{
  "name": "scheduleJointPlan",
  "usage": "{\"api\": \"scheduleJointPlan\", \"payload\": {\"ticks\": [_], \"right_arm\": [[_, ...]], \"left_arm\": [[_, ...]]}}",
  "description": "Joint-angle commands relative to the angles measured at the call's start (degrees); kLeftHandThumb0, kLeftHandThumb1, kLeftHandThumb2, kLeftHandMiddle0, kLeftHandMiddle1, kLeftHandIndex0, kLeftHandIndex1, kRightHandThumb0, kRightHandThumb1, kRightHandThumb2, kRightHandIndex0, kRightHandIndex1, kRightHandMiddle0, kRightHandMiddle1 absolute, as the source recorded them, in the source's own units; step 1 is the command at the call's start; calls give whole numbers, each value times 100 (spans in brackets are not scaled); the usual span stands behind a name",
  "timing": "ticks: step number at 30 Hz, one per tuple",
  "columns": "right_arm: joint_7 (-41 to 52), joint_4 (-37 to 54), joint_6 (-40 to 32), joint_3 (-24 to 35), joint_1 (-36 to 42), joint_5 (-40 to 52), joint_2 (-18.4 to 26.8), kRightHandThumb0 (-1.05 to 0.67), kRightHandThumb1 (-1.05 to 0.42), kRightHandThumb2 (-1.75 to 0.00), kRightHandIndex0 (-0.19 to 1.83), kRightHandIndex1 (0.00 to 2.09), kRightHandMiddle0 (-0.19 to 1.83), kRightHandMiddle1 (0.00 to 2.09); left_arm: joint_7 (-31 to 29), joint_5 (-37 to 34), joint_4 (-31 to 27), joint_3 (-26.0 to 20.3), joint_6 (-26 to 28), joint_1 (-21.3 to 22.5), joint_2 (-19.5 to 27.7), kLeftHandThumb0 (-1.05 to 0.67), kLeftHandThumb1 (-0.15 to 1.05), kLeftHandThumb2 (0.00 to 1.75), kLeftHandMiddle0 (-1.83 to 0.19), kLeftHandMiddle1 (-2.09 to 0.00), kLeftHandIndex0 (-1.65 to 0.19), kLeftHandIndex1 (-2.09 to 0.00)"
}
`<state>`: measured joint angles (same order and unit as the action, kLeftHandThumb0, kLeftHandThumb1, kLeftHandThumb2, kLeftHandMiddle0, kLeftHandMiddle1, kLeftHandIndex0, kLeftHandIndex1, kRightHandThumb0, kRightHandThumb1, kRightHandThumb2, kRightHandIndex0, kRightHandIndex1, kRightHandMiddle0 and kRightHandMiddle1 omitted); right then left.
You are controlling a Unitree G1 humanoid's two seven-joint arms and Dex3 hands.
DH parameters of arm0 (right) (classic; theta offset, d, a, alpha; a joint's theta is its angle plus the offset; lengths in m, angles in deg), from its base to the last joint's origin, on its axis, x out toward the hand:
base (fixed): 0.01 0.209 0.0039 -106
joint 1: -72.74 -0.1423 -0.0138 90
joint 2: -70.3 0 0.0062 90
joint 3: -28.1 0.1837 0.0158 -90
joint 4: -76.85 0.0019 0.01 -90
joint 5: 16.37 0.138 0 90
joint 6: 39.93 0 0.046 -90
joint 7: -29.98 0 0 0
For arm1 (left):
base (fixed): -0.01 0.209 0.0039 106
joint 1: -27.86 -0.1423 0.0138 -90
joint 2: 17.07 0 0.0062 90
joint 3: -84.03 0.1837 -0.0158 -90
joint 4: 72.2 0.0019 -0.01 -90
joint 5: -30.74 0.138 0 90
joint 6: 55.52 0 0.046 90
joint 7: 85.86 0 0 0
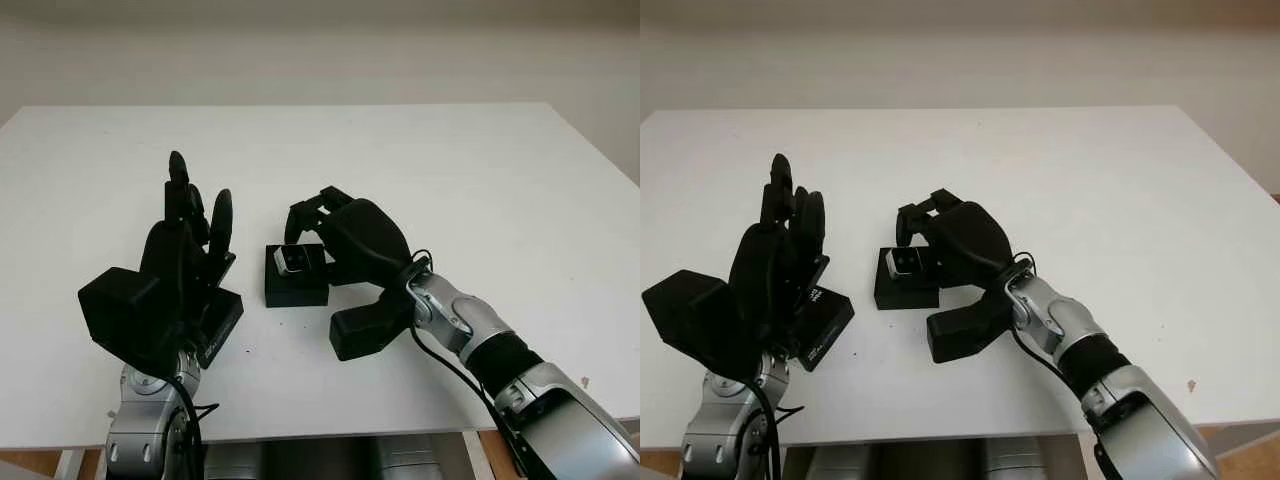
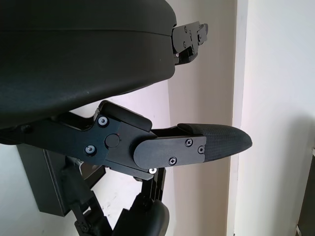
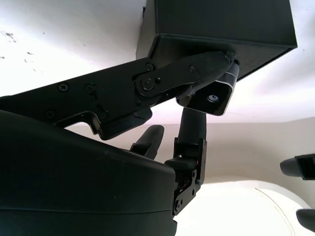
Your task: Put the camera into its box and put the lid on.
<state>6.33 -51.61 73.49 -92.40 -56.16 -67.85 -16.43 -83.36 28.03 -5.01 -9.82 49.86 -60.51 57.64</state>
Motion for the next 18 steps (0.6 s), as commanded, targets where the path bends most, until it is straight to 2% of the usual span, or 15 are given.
{"api": "scheduleJointPlan", "payload": {"ticks": [1, 7, 10, 13, 18], "right_arm": [[-115, -52, 80, -33, -193, -57, 50, -45, -104, -6, 21, 82, 43, 152], [11, 104, 125, 66, -229, 70, 135, -44, -104, -7, 18, 82, 40, 153], [448, 426, 46, 241, -158, 365, 165, -44, -105, -7, 17, 79, 40, 155], [1174, 1004, -224, 477, -5, 760, 180, -42, -105, -7, 22, 66, 37, 162], [2050, 2013, -856, 680, 260, 901, 221, -43, -105, -7, 32, 42, 39, 158]], "left_arm": [[22, 14, -113, 7, -6, -10, -5, -81, 105, 49, 19, 0, 19, 0], [-8, 1, -94, 38, -41, -6, -11, -81, 105, 50, 19, 0, 19, 0], [-13, 20, -104, 55, -36, -11, 3, -80, 105, 51, 19, 0, 19, 0], [34, 30, -127, 62, 5, -23, -34, -81, 105, 50, 19, 0, 19, 0], [24, -28, -97, 60, -3, 5, -78, -82, 105, 49, 19, 0, 19, 0]]}}
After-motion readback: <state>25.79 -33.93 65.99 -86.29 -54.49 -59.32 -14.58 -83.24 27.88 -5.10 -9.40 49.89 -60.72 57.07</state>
